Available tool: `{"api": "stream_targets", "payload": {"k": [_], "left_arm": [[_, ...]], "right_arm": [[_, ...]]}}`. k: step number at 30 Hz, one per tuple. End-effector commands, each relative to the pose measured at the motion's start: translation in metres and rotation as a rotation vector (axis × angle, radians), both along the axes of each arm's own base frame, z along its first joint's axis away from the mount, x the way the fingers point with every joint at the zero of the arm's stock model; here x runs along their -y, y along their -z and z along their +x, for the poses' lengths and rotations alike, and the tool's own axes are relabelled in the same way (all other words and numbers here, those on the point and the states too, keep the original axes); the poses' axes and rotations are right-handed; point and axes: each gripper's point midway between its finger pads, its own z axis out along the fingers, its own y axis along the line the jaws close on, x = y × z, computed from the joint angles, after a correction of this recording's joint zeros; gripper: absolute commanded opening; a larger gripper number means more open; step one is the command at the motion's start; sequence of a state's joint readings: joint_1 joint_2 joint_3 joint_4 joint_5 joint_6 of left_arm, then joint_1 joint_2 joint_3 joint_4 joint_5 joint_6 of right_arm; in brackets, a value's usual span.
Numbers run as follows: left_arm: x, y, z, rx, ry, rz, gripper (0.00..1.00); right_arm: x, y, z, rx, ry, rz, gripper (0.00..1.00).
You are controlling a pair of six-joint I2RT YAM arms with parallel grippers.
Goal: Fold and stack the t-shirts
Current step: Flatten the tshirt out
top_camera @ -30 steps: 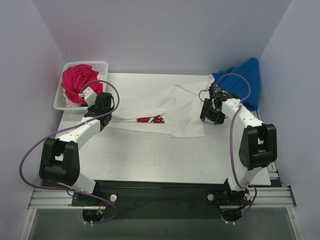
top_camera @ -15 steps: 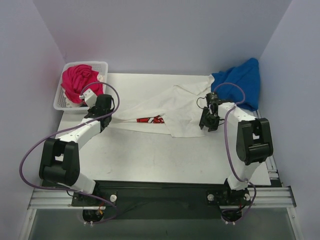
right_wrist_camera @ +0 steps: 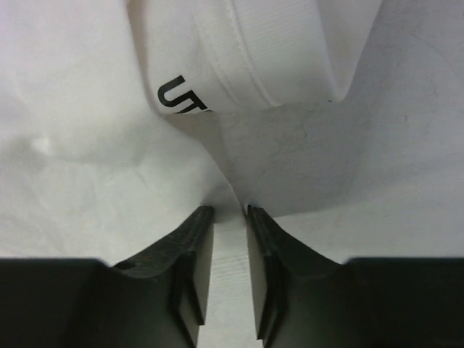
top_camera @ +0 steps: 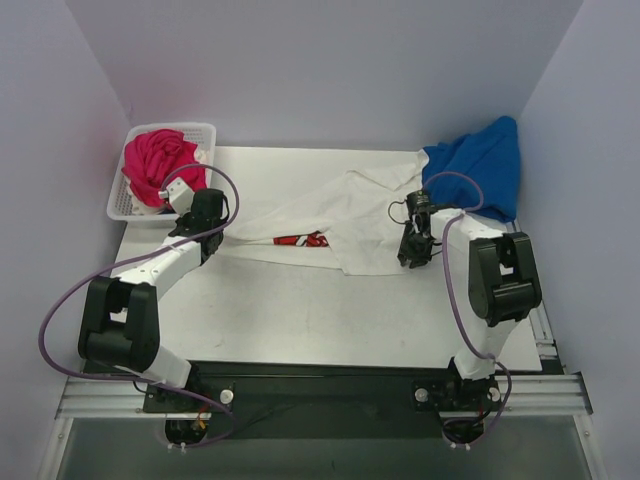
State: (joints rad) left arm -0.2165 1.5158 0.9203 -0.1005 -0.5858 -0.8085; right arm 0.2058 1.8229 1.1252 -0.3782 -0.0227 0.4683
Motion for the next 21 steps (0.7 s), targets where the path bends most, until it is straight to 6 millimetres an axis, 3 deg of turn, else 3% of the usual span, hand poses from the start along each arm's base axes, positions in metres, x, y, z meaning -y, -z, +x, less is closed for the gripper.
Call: {"api": "stream_targets", "payload": {"k": [1, 4, 8, 13, 21], "left_arm": [[0.002, -0.019, 0.007, 0.066, 0.0, -0.018, 0.0], [0.002, -0.02, 0.007, 0.068, 0.0, -0.017, 0.0], [0.003, -0.023, 0.007, 0.074, 0.002, -0.017, 0.0], [0.004, -0.022, 0.005, 0.068, 0.006, -0.021, 0.0], [0.02, -0.011, -0.009, 0.041, 0.052, -0.046, 0.0]], "right_arm": [[-0.008, 0.014, -0.033, -0.11, -0.002, 0.009, 0.22], [-0.01, 0.014, -0.039, -0.12, -0.008, 0.002, 0.01], [-0.005, 0.013, -0.048, -0.129, 0.003, -0.02, 0.0], [0.013, -0.006, -0.054, -0.085, 0.033, -0.089, 0.0], [0.074, -0.049, -0.059, 0.026, 0.222, -0.178, 0.0]]}}
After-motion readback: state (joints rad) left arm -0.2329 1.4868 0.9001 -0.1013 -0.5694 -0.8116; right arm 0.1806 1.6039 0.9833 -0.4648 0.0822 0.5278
